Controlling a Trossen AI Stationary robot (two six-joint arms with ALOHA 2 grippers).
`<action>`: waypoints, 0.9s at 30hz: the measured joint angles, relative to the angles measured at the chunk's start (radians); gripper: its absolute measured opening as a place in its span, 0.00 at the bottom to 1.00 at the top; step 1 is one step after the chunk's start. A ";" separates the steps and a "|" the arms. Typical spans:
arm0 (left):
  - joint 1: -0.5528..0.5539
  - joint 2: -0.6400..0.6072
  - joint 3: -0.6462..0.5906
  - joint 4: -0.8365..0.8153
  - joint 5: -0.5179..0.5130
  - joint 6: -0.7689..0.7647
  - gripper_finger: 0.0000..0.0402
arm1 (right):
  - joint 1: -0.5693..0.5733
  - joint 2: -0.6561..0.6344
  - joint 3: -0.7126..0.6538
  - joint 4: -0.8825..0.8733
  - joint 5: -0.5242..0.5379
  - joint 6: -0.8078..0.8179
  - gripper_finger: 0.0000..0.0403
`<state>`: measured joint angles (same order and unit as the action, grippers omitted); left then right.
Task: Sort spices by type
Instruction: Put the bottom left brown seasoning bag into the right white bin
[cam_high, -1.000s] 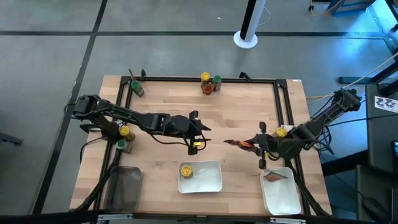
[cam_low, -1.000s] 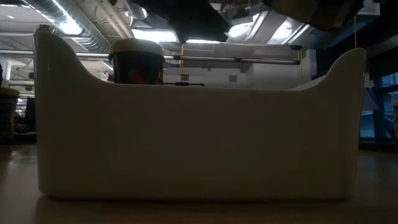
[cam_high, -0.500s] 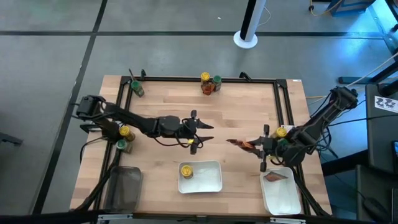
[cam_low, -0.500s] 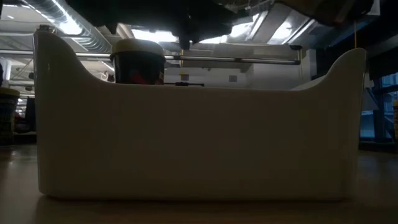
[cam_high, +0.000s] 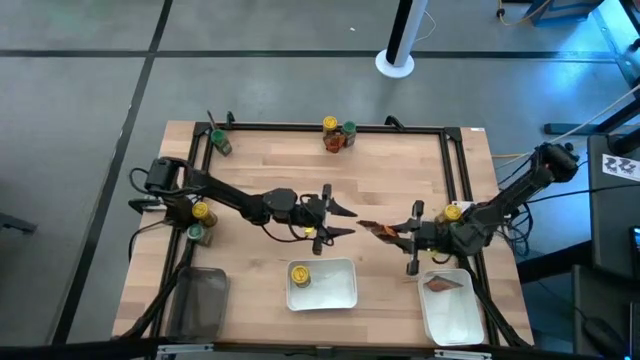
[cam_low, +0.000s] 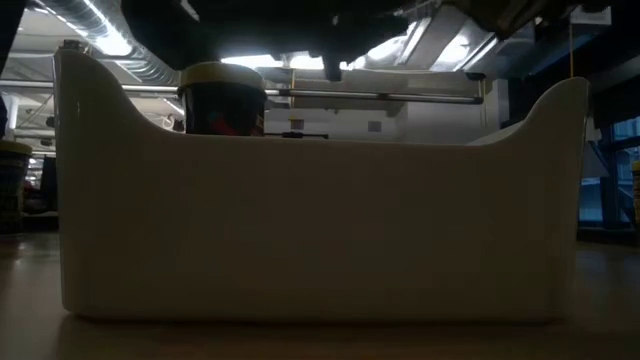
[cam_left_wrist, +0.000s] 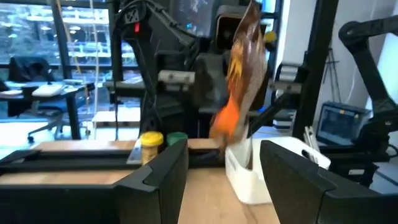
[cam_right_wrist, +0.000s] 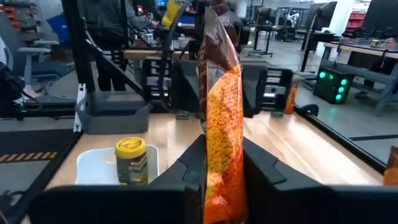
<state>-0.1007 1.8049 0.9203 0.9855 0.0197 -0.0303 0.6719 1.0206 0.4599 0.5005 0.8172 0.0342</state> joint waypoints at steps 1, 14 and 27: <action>-0.003 0.008 0.008 0.001 0.001 0.001 0.46 | -0.017 0.017 0.000 0.019 -0.010 -0.008 0.15; -0.010 0.019 0.020 0.038 0.004 0.003 0.42 | -0.160 0.163 0.000 0.218 -0.219 -0.042 0.15; -0.010 0.019 0.020 0.047 0.006 0.011 0.12 | -0.184 0.236 0.001 0.374 -0.260 -0.101 0.15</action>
<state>-0.1112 1.8244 0.9405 1.0328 0.0257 -0.0197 0.4881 1.2562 0.4610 0.8744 0.5568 -0.0672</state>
